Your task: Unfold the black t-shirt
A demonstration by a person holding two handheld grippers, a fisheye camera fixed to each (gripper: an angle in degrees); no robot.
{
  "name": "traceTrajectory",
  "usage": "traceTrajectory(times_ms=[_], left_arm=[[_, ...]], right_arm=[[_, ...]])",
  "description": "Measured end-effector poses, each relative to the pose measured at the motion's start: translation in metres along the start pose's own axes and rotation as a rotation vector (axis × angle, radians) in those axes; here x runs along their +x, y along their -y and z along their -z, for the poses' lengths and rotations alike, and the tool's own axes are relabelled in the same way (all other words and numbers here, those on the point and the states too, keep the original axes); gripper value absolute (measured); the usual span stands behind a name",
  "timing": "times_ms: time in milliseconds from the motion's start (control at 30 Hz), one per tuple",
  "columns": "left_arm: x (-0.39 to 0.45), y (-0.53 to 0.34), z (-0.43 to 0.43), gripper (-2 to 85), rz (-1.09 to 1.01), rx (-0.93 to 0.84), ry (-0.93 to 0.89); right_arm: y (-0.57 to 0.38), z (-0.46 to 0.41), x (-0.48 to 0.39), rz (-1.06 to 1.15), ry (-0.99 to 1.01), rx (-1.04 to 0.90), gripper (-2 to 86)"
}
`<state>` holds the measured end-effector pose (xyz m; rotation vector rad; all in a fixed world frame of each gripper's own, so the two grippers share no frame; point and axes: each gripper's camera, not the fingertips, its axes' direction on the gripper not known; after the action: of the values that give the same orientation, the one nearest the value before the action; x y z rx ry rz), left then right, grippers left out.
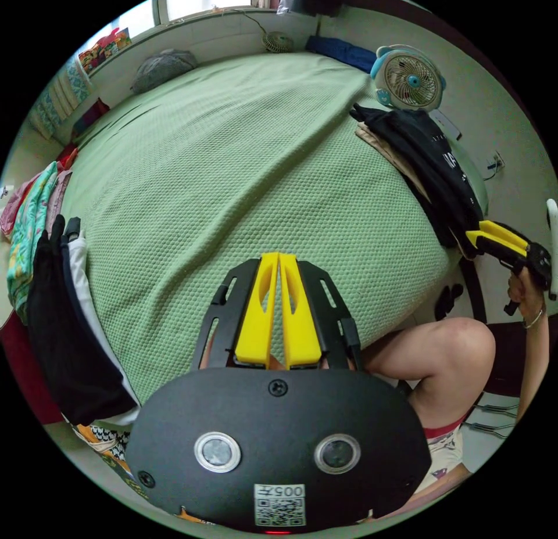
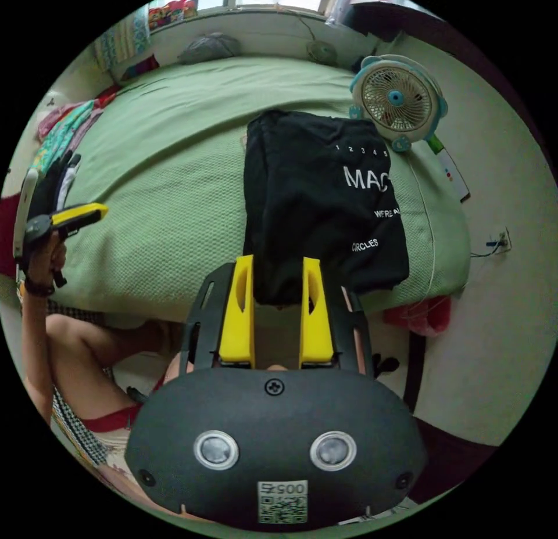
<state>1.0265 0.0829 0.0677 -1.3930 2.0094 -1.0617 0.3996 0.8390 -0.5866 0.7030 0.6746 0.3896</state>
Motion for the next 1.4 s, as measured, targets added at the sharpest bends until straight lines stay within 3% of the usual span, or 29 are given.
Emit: traceTrajectory(times_ms=[133,267,400,767,1400], left_arm=[[-0.003,0.0,-0.002,-0.6,-0.001,-0.002,0.0],[-0.006,0.0,-0.005,-0.6,-0.007,-0.01,0.006],[-0.012,-0.001,-0.004,-0.5,-0.005,-0.006,0.006],[-0.035,-0.005,-0.004,-0.6,0.026,0.001,-0.019],[-0.078,-0.017,-0.004,-0.5,0.078,0.001,-0.032]], right_arm=[[0.0,-0.004,-0.013,0.083,-0.089,-0.021,9.9],[0.014,0.001,-0.004,0.082,-0.126,-0.048,2.9],[0.038,0.023,0.024,0.025,0.029,-0.069,-0.7],[0.1,0.085,0.01,0.097,0.161,-0.089,-1.0],[0.142,0.066,-0.069,0.252,0.386,-0.135,-1.0]])
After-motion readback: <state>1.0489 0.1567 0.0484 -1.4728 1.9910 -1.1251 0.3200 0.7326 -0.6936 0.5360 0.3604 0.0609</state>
